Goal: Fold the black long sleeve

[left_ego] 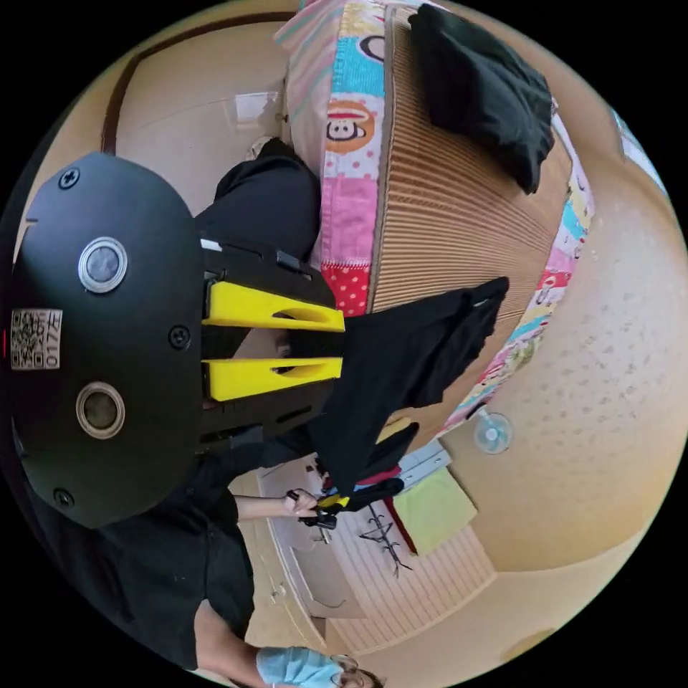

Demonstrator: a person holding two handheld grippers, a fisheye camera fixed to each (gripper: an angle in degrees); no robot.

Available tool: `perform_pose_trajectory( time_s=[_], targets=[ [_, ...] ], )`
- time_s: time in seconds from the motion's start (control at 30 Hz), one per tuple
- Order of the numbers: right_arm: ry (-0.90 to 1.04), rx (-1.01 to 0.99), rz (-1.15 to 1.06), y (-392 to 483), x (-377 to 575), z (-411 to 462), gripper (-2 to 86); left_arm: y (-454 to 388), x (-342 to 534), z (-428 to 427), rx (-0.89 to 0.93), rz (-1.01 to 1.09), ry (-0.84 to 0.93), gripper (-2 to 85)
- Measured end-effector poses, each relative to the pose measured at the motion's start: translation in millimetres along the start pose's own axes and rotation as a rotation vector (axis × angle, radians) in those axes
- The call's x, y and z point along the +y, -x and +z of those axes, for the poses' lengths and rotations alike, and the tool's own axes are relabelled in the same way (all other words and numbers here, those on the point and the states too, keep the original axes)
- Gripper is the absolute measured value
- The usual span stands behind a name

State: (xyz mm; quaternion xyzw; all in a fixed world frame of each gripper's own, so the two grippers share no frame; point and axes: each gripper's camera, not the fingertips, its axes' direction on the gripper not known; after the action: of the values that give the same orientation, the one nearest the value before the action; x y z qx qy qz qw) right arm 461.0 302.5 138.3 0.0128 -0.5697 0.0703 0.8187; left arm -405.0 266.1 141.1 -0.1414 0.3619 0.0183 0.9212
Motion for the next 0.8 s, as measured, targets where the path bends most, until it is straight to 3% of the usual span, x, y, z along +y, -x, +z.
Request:
perform_pose_trajectory(
  time_s=[0.13, 0.33, 0.67, 0.8],
  targets=[
    [-0.014, -0.037, 0.034, -10, 5, -6, 2.4, -3, -32, 103, -0.142, -0.016, 0.328, 9.2],
    [0.016, 0.024, 0.037, -9, 12, -20, 2.4, 10, -62, 184, -0.162, -0.012, 0.594, 10.3],
    [0.006, 0.035, 0.046, -14, 26, -37, 2.4, 35, -96, 222, -0.169, -0.029, 0.658, 6.4],
    [-0.028, 0.018, 0.058, -16, 32, -53, 2.4, 34, -89, 206, -0.043, 0.029, 0.671, 3.9]
  ],
)
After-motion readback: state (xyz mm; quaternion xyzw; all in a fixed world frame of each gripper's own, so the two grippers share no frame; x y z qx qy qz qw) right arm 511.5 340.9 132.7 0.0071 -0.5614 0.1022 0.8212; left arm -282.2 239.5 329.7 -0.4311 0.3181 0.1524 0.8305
